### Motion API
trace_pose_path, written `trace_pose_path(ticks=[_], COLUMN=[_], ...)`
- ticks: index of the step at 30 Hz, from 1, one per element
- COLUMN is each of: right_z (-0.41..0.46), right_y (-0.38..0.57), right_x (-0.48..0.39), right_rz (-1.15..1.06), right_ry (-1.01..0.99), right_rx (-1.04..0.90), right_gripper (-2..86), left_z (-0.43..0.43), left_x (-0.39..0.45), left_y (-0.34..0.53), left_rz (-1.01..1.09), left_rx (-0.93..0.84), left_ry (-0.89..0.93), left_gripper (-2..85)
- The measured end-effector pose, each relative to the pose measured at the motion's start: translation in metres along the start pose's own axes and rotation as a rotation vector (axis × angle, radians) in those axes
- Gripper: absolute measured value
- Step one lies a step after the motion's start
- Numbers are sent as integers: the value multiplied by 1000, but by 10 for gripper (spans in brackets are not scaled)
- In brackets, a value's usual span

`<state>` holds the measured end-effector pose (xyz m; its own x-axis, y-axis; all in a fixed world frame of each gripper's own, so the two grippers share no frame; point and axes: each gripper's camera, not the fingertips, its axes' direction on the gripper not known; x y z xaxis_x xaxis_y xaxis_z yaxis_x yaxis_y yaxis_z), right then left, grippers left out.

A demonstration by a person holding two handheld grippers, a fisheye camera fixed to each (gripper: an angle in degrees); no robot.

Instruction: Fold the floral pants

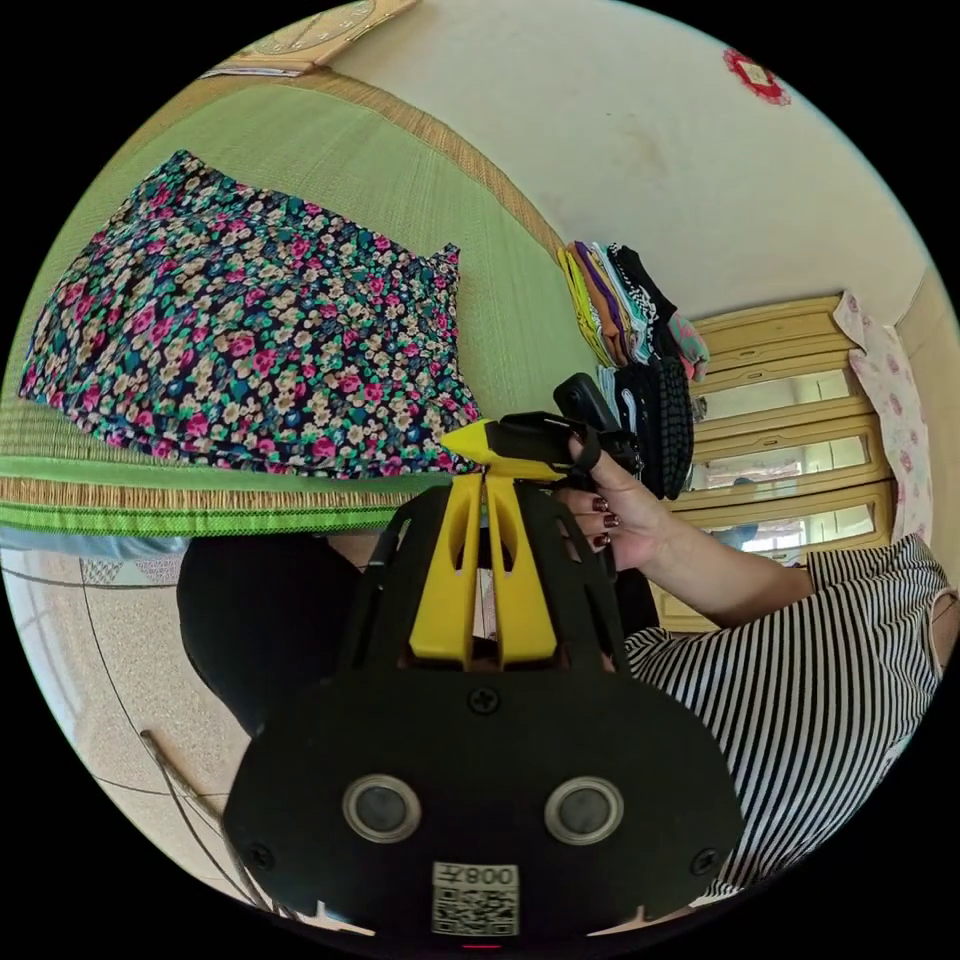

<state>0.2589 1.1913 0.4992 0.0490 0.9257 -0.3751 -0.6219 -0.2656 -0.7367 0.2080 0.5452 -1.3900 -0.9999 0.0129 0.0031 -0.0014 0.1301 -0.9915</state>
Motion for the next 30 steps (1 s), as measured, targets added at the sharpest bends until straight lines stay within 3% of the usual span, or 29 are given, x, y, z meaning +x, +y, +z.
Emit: trace_pose_path(ticks=[15,25,30], right_z=[-6,-2,-5], right_y=[-36,-48,-43], right_x=[-82,-83,-62], right_rz=[-245,-278,-257], right_ry=[-27,-16,-25], right_rx=[-5,-9,-4], right_gripper=[8,8,7], left_z=[-84,-71,-60], left_x=[-160,-206,-207], left_y=[74,74,59], left_rz=[-503,-687,-709], left_rx=[611,760,713], left_ry=[464,621,594], left_gripper=[91,117,98])
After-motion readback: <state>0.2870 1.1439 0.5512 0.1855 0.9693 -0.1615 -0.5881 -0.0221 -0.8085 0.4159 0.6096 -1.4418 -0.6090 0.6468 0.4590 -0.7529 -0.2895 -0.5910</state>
